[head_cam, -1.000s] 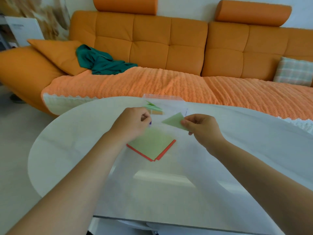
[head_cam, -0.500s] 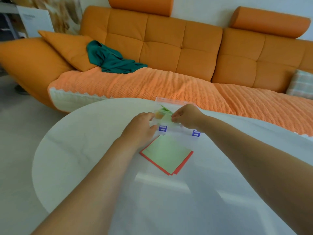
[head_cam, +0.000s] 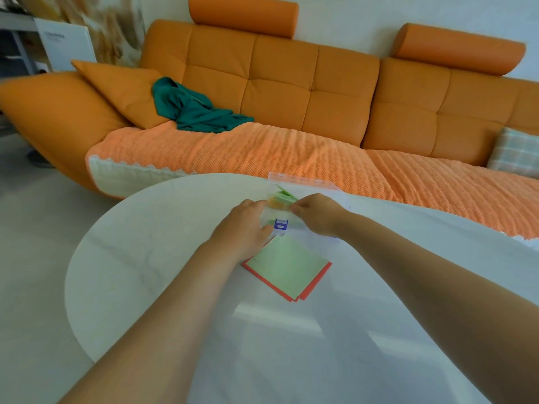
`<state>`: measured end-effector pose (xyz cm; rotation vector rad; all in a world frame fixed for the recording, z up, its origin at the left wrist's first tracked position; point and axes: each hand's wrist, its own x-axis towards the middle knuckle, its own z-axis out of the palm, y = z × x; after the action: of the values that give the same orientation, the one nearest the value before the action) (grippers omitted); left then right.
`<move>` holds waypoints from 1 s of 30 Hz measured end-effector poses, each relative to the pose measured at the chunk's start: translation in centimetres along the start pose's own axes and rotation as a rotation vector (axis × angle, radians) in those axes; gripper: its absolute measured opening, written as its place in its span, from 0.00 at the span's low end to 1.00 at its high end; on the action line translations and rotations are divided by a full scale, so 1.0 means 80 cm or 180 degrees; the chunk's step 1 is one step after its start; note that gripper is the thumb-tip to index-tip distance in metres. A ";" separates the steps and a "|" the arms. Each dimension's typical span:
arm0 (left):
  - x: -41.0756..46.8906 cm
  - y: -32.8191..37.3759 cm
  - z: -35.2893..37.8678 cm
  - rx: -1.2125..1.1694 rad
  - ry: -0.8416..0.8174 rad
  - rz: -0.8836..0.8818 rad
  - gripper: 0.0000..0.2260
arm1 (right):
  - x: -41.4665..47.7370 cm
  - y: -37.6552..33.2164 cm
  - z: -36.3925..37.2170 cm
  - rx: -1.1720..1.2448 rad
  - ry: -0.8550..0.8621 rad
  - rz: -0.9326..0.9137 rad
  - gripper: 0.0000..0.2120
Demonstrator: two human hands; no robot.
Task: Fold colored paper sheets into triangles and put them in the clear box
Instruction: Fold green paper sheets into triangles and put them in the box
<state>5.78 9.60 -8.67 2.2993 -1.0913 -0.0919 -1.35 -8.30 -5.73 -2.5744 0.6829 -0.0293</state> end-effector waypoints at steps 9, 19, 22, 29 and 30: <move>-0.019 0.005 -0.010 -0.0051 0.0229 0.0070 0.14 | -0.044 0.004 -0.015 0.0125 0.0560 -0.0435 0.12; -0.056 -0.002 -0.001 0.0616 -0.1150 0.0202 0.43 | -0.125 0.020 0.028 -0.0589 -0.0725 -0.0669 0.40; -0.059 -0.005 0.002 0.0529 -0.0945 0.0227 0.36 | -0.128 0.026 0.035 -0.0359 -0.0544 -0.0635 0.38; -0.056 -0.012 0.004 0.0351 -0.0694 0.0364 0.24 | -0.132 0.027 0.030 -0.0065 -0.0225 -0.0607 0.25; -0.056 -0.013 0.005 0.0326 -0.0665 0.0394 0.22 | -0.132 0.028 0.030 0.0009 -0.0186 -0.0555 0.24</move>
<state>3.43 13.18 -10.32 2.3458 -1.3702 -0.2373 -11.27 -3.98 -7.84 -2.6140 0.4352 -0.0114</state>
